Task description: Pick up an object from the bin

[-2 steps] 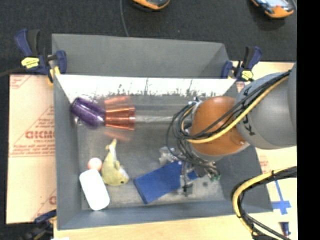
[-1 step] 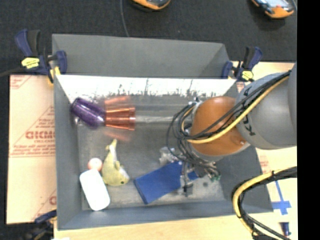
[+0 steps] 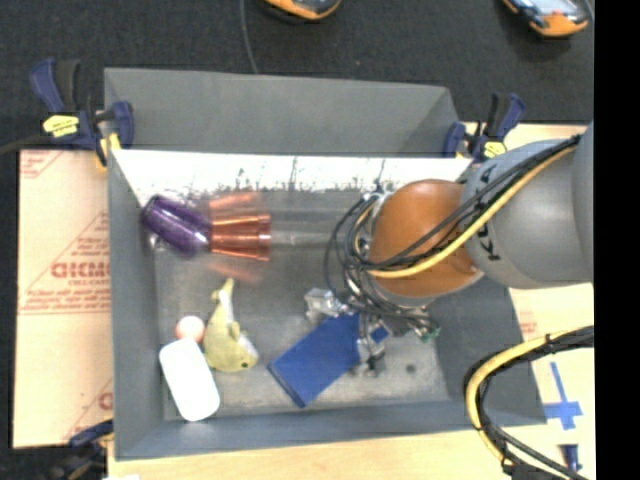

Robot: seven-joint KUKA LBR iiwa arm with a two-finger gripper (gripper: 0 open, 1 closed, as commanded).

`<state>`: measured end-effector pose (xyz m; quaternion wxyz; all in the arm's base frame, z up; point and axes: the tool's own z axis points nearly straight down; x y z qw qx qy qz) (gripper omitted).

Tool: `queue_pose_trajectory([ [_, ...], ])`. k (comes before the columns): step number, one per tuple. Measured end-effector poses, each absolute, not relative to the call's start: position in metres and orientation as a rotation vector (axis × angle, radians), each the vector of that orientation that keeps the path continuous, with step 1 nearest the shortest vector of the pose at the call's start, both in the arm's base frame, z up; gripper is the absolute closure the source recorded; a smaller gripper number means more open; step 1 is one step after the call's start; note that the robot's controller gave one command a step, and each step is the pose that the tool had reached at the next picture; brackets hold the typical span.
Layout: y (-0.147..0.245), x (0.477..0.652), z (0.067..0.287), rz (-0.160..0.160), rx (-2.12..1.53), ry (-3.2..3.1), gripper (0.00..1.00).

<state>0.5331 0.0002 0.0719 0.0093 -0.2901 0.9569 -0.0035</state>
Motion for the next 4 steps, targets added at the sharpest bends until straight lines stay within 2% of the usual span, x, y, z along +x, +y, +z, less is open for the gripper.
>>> queue_pose_trajectory([
  [2,0.000,0.533,0.072,-0.011,-0.903,2.990,1.00],
  [3,-0.003,0.549,0.073,-0.026,-1.594,2.671,1.00],
  [4,-0.003,0.549,0.073,-0.025,-1.590,2.674,1.00],
])
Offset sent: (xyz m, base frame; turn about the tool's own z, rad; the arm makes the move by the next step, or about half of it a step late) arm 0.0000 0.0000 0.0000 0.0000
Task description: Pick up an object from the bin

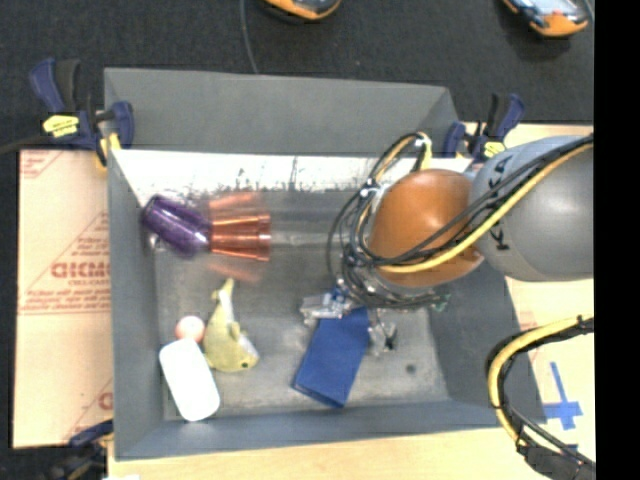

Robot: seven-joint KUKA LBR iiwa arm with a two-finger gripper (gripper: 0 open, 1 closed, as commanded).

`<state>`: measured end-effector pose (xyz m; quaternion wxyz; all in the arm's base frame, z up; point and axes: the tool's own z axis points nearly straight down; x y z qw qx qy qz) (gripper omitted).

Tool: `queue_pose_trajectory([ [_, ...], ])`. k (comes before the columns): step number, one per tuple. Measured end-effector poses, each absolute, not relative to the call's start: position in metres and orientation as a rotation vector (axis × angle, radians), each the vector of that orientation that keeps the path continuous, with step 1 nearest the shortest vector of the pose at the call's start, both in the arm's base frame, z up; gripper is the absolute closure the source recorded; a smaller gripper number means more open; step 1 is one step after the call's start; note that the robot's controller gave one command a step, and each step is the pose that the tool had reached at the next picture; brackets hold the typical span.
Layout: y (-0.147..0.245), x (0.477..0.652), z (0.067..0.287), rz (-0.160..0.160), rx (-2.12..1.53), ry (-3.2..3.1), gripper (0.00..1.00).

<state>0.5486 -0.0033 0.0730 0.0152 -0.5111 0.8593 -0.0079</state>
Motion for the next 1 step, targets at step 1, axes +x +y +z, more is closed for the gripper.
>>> queue_pose_trajectory([
  [1,-0.0032,0.5486,0.0730,-0.024,-1.588,2.676,1.00],
])
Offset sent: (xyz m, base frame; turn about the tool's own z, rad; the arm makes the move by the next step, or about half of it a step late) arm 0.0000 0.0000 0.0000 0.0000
